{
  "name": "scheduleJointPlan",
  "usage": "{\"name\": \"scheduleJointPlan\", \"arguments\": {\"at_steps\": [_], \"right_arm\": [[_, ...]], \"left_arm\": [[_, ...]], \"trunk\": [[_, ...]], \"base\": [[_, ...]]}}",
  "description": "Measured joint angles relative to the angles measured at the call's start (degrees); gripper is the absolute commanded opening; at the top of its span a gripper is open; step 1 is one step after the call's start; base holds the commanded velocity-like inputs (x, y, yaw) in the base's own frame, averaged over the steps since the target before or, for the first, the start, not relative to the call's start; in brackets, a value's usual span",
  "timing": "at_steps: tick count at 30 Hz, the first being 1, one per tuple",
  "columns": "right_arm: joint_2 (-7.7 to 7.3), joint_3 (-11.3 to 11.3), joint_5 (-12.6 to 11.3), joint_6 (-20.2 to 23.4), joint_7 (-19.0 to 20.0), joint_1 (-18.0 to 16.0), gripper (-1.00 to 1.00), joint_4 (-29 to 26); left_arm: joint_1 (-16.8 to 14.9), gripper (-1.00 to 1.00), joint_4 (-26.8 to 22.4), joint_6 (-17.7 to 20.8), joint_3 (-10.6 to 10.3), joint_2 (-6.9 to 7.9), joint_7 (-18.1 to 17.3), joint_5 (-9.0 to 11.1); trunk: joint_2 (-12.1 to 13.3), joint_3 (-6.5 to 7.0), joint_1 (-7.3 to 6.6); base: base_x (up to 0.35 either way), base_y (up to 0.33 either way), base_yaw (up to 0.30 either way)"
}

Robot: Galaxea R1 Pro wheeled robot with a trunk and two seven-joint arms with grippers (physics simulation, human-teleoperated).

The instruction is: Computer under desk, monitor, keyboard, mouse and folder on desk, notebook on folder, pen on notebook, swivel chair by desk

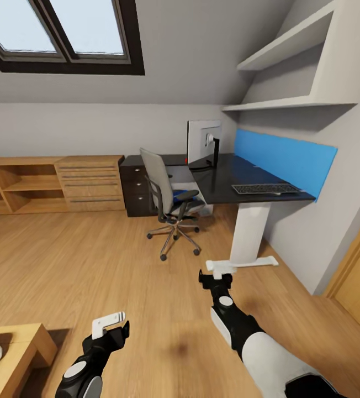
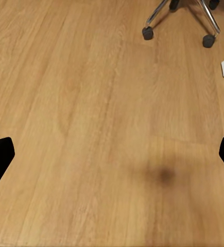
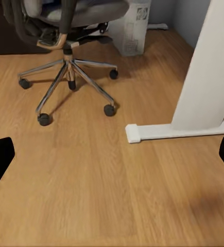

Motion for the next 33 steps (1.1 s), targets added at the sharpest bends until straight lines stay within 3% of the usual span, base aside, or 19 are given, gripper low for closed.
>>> {"name": "scheduleJointPlan", "arguments": {"at_steps": [5, 7, 20, 22, 25, 28, 30, 33], "right_arm": [[0.0, -0.31, -4.05, 1.05, 1.28, -2.71, 1.0, 2.85], [0.0, 0.11, -5.73, 0.68, 3.42, -3.57, 1.0, 8.03], [0.0, -0.38, -6.39, 0.8, 3.67, -3.71, 1.0, 4.74], [0.0, -0.37, -6.37, 0.73, 3.68, -3.71, 1.0, 4.62], [0.0, -0.36, -6.36, 0.7, 3.68, -3.71, 1.0, 4.56], [0.0, -0.4, -6.36, 0.69, 3.66, -3.71, 1.0, 4.2], [0.0, -0.41, -6.33, 0.68, 3.64, -3.71, 1.0, 3.93], [0.0, -0.4, -6.27, 0.68, 3.67, -3.71, 1.0, 3.74]], "left_arm": [[0.06, 1.0, -0.57, -0.03, -0.03, -0.04, 0.01, 0.0], [0.08, 1.0, -2.32, -0.08, -0.16, -0.15, 0.0, 0.0], [0.09, 1.0, -4.54, 0.08, 0.42, 0.02, 0.03, -0.05], [0.08, 1.0, -3.59, 0.1, 2.15, 0.15, 0.03, 0.0], [0.08, 1.0, -2.68, 0.74, 7.17, 0.24, -0.21, 0.1], [0.07, 1.0, -2.67, 3.92, 11.06, 0.52, -0.35, 0.58], [0.07, 1.0, -3.09, 5.87, 12.5, 1.08, -0.7, 1.71], [0.07, 1.0, -3.58, 7.69, 13.58, 2.42, -1.31, 5.38]], "trunk": [[-2.0, -0.9, 1.1], [-2.81, -1.26, 1.54], [-8.02, -3.59, 4.39], [-8.82, -3.95, 4.83], [-10.03, -4.49, 5.49], [-11.23, -5.03, 6.15], [-12.03, -5.39, 6.59], [-13.24, -5.93, 7.25]], "base": [[0.0, 0.0, 0.0], [0.0, 0.0, 0.0], [0.0, 0.0, 0.0], [0.0, 0.0, 0.0], [0.0, 0.0, 0.0], [0.0, 0.0, 0.0], [0.0, 0.0, 0.0], [0.0, 0.0, 0.0]]}}
